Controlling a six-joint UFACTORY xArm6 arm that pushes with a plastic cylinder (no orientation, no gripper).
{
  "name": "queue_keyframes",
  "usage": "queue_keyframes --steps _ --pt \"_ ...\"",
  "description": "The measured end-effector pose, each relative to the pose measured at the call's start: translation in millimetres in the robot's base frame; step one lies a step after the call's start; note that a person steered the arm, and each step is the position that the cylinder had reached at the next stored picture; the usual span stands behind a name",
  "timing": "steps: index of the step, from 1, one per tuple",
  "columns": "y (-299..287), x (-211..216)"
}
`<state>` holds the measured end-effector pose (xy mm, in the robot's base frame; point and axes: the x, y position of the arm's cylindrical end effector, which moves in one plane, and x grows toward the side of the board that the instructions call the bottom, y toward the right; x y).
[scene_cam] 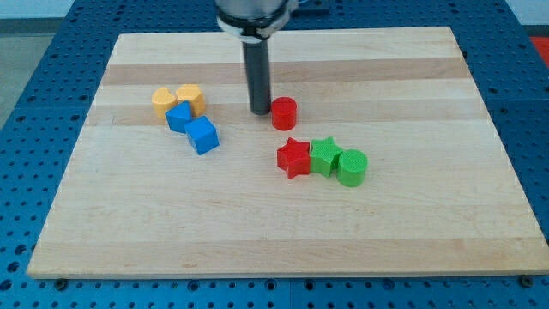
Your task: Move the red circle to the top of the green circle
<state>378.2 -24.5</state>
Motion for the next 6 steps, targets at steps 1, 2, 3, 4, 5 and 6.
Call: queue_keyframes --steps 1,2,3,4,5,6 --pt "25 6" --pt "31 28" --pt "40 50" --pt "49 59" --pt "50 48" --pt "77 6"
